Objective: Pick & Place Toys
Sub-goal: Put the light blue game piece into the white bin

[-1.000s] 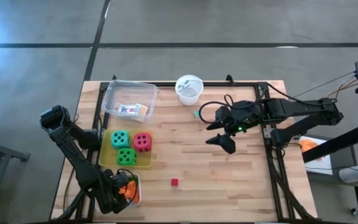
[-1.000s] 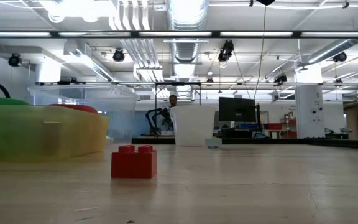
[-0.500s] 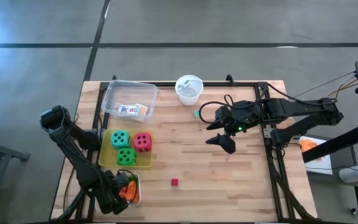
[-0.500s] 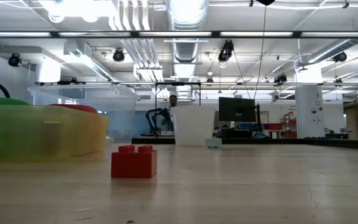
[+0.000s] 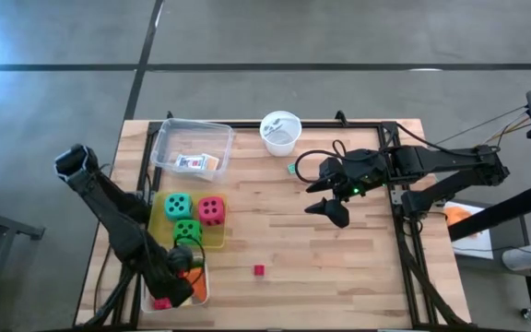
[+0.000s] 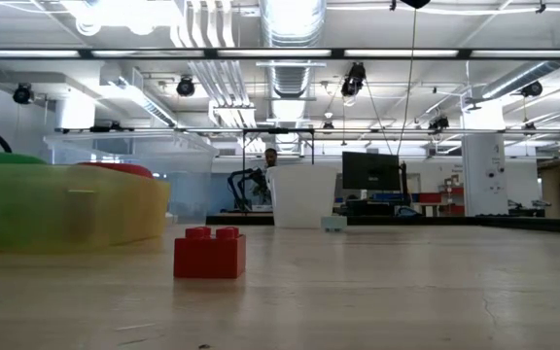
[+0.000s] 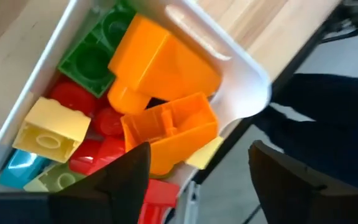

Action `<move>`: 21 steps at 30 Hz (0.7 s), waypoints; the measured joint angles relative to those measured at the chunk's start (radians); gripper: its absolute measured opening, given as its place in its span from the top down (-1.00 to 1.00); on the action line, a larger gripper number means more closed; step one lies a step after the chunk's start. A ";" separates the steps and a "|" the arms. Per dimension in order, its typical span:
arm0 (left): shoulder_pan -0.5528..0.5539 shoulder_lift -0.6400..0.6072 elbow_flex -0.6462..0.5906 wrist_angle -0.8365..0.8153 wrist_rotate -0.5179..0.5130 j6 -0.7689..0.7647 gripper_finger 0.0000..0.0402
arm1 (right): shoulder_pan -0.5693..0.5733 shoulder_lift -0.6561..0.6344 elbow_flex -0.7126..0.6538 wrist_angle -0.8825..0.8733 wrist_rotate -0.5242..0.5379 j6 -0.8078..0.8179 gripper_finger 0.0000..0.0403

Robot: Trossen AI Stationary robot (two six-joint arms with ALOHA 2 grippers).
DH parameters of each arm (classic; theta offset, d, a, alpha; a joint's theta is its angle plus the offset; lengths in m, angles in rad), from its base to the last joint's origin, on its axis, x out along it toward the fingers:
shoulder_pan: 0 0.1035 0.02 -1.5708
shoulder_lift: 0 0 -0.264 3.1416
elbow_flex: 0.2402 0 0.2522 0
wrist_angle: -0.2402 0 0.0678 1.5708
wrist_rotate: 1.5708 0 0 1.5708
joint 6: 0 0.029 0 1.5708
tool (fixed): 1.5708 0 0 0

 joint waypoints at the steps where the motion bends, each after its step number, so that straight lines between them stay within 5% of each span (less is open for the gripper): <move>1: 0.008 -0.012 0.000 0.001 0.000 0.001 -0.26 | 0.000 0.000 0.000 0.000 0.000 0.000 -0.57; 15: 0.140 -0.045 0.003 0.055 -0.003 0.130 0.25 | 0.000 0.000 0.000 0.000 0.009 0.003 -0.57; 21: 0.223 -0.045 0.013 0.157 -0.003 0.224 0.52 | -0.001 0.000 0.000 -0.024 0.169 0.124 -0.57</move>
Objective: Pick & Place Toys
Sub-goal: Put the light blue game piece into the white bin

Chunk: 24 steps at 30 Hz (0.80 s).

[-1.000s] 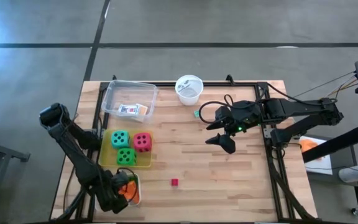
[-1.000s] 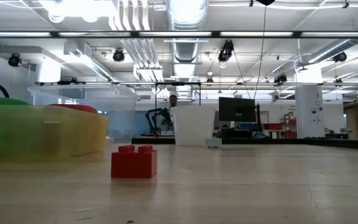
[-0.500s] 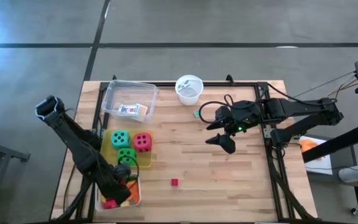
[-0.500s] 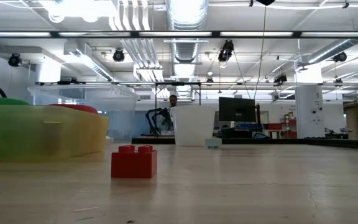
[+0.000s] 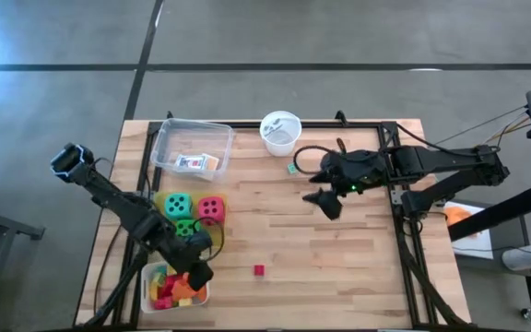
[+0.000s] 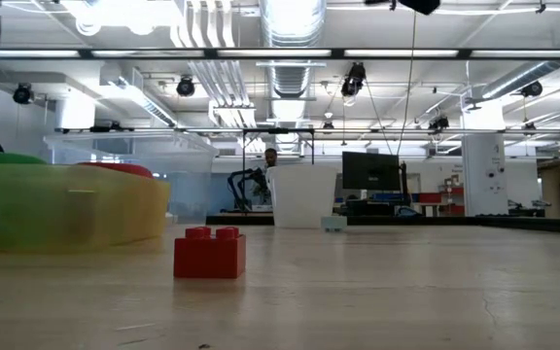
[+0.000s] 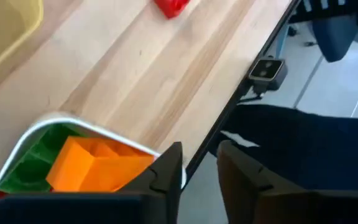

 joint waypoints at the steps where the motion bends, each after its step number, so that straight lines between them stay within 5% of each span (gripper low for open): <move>1: 0.009 0.000 0.004 -0.001 0.000 0.005 0.56 | 0.000 0.001 0.000 -0.020 0.054 0.046 -0.57; 6: 0.036 0.000 0.027 0.001 0.000 -0.004 0.64 | -0.010 0.040 -0.022 -0.125 0.251 0.205 -0.57; 24: 0.056 0.000 0.038 0.068 -0.062 -0.092 0.64 | -0.308 0.361 -0.064 -0.077 0.110 0.138 -0.57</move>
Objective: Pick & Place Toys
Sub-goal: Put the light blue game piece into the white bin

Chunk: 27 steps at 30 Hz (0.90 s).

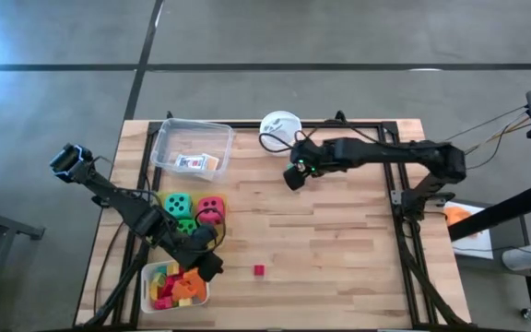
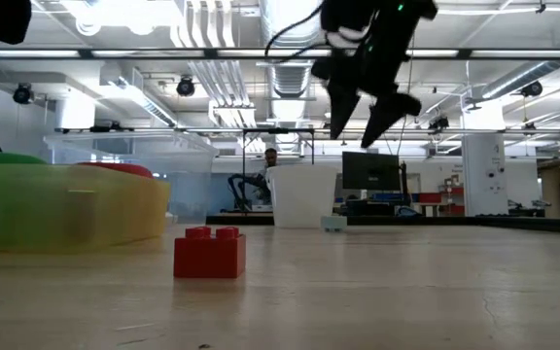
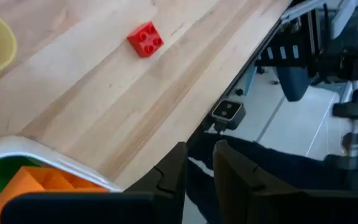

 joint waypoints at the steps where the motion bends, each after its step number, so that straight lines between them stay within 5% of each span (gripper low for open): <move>1: 0.000 0.000 0.000 0.001 -0.007 -0.001 0.64 | -0.010 0.021 0.000 0.009 -0.015 -0.001 -0.57; 6: 0.000 0.000 0.000 0.009 -0.010 -0.004 0.64 | -0.045 0.121 -0.001 0.107 -0.086 -0.020 -0.57; 27: 0.000 0.000 0.000 0.075 -0.010 -0.004 0.64 | -0.136 0.342 0.048 0.147 -0.082 -0.017 -0.57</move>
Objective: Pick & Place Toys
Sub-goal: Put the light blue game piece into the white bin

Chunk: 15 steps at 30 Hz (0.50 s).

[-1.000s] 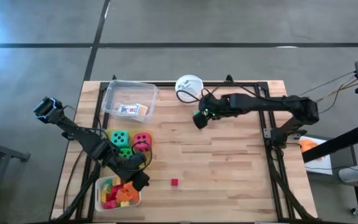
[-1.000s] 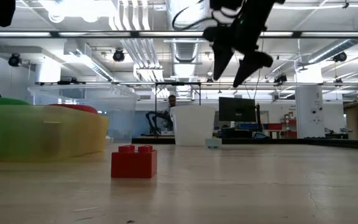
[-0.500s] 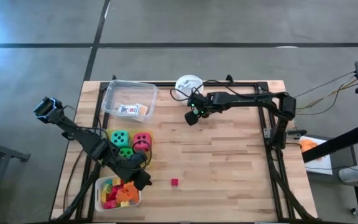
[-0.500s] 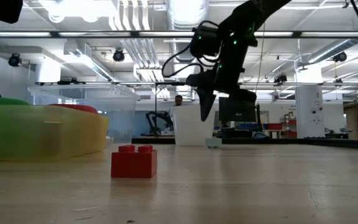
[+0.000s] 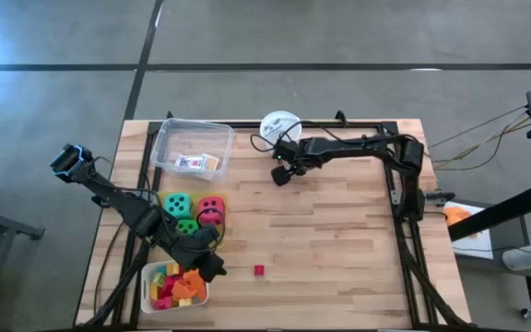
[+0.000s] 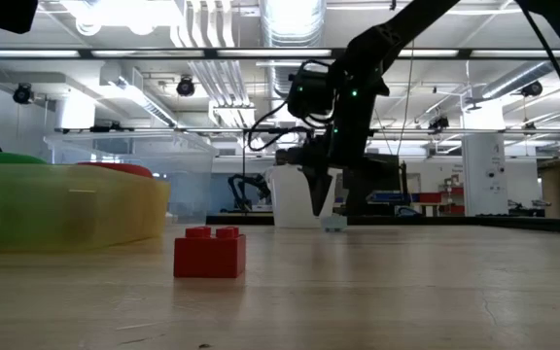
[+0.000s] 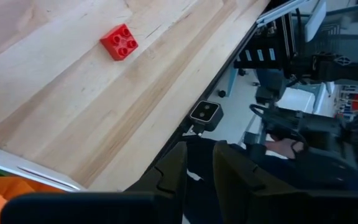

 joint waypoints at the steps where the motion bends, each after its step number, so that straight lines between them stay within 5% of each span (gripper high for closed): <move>1: 0.000 0.000 0.000 0.002 0.000 0.000 0.64 | -0.001 0.009 0.000 0.001 0.001 -0.002 -0.57; 15: 0.000 0.000 0.000 0.034 0.000 0.000 0.64 | -0.021 0.044 -0.001 0.031 0.022 -0.013 -0.55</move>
